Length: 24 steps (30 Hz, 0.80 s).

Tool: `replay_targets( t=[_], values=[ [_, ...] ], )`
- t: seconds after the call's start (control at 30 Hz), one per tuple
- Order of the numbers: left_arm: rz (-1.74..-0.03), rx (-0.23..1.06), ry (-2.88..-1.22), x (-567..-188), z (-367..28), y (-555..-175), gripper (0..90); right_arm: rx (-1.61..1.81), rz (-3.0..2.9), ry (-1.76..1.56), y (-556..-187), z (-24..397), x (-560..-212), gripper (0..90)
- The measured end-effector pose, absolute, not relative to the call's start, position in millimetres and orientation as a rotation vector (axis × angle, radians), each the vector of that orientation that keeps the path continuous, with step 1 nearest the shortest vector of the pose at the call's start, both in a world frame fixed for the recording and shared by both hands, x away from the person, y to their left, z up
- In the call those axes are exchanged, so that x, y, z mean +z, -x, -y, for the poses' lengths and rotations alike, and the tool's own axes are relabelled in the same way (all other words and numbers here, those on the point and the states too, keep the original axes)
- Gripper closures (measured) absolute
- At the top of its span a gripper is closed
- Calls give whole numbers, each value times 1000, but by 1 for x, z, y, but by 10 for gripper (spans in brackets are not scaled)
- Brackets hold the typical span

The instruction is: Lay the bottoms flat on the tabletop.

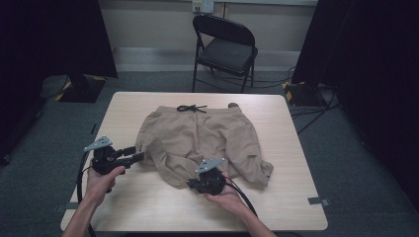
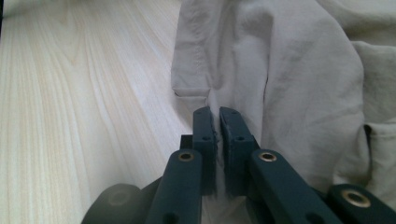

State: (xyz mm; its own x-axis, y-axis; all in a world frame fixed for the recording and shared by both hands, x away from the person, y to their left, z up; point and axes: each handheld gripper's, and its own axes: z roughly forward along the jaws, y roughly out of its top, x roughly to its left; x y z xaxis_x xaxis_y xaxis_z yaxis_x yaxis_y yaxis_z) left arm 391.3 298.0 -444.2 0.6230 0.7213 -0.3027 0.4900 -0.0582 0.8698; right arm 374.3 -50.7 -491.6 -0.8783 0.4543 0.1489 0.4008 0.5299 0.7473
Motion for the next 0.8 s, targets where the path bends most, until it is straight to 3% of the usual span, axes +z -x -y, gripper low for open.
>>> replay_targets(
  t=[0.37, 0.43, 0.5, 0.53, 0.57, 0.8],
  values=[
    [-987, 289, -1695, -435, -281, -407, 476, 1322, -2689, -747, -373, 46, -492, 857],
    [-978, 303, -1707, -433, -279, -409, 541, 1327, -2689, -740, -372, 45, -491, 857],
    [-965, 289, -1703, -433, -279, -410, 698, 1332, -2692, -735, -371, 44, -490, 856],
    [-948, 272, -1697, -432, -280, -411, 698, 1334, -2693, -728, -370, 44, -490, 856],
    [-938, 246, -1694, -432, -283, -410, 854, 1340, -2696, -716, -367, 44, -488, 856],
    [-932, 232, -1679, -432, -296, -386, 882, 1364, -2702, -680, -357, 46, -480, 856]
  ],
)
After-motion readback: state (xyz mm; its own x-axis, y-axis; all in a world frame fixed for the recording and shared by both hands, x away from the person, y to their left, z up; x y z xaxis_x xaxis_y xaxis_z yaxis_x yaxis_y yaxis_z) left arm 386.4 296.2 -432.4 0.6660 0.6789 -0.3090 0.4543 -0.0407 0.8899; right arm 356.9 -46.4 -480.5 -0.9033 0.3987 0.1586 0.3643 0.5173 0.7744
